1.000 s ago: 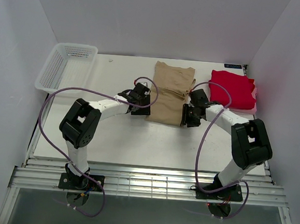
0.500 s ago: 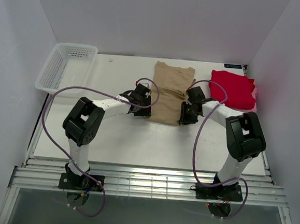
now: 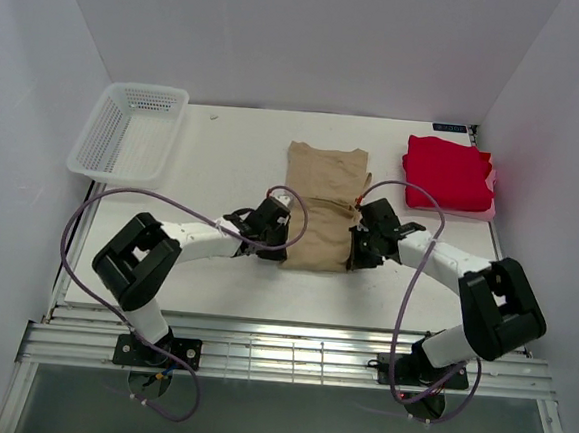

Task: Fold and stack the t-shirts
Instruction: Fold the tshirt

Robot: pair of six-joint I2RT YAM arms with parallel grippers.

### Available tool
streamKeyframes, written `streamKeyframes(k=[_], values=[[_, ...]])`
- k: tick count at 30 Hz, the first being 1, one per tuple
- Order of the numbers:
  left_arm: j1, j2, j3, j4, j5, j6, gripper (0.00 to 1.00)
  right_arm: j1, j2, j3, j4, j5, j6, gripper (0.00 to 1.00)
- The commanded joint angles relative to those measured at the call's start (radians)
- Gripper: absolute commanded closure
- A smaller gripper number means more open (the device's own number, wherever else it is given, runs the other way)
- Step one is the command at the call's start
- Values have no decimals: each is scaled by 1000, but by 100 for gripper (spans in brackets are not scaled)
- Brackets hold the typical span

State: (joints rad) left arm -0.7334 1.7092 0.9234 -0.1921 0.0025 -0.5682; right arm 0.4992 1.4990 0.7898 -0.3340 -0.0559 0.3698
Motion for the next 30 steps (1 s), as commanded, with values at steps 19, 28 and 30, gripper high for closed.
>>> streamKeyframes(k=[19,28,30], values=[[-172,-526,67,-533,19,-159,96,361,-505,181,-562,174,296,92],[-170,-475,288,-593,-122,-165,95,363,-413,404,-616,309,255,92],[-170,-448,302,-587,-163,-165,95,363,-393,413,-609,349,244,92]])
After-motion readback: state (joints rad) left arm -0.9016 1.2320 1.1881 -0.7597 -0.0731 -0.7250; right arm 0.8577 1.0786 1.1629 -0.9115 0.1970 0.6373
